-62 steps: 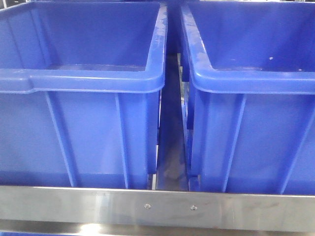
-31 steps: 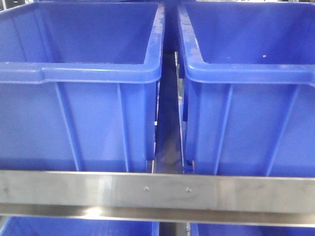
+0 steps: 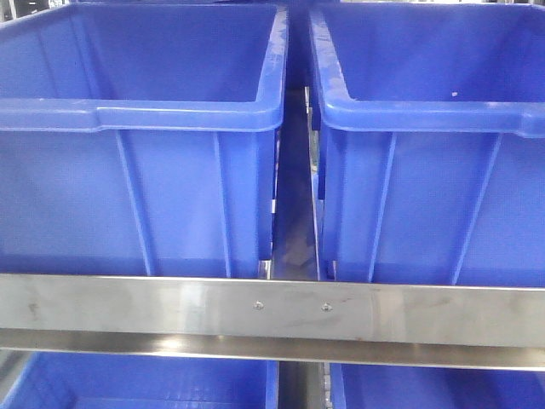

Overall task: Sort and place red and blue blocks on shelf
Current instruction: 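Move both grippers with cubes over the two blue bins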

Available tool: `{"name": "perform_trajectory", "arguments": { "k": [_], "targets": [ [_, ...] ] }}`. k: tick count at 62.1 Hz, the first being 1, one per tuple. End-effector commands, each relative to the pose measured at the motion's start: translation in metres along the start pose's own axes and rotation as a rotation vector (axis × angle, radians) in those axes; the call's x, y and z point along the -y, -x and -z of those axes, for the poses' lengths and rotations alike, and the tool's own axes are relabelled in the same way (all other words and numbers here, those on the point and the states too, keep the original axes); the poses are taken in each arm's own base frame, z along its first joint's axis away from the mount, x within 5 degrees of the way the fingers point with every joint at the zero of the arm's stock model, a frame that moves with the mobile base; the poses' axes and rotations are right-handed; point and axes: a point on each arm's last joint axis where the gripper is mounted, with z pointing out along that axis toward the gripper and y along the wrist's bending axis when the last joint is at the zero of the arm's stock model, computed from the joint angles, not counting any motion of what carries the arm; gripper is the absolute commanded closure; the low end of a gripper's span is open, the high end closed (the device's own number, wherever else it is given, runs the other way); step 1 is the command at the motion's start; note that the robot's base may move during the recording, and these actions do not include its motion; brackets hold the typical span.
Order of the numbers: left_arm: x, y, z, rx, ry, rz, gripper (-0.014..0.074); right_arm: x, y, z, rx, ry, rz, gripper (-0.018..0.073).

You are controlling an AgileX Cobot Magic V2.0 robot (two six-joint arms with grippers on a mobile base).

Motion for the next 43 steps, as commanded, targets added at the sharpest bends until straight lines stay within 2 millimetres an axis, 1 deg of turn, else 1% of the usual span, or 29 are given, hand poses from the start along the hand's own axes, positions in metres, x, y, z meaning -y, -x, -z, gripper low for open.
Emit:
{"name": "perform_trajectory", "arguments": {
  "k": [1,33,43],
  "targets": [
    [-0.0021,0.0197,0.0021,0.112,0.02,0.006,0.0473,0.0004,0.0168,0.0019,0.11,-0.006,0.02,0.0501],
    [-0.0022,0.0196,0.0021,0.112,0.021,0.002,0.0473,0.0004,0.017,0.0019,0.111,-0.006,0.02,0.0501],
    [-0.0027,0.0218,0.0024,0.136,0.026,0.002,0.0473,0.0004,0.017,0.0019,0.111,-0.006,0.02,0.0501]
  ]
}}
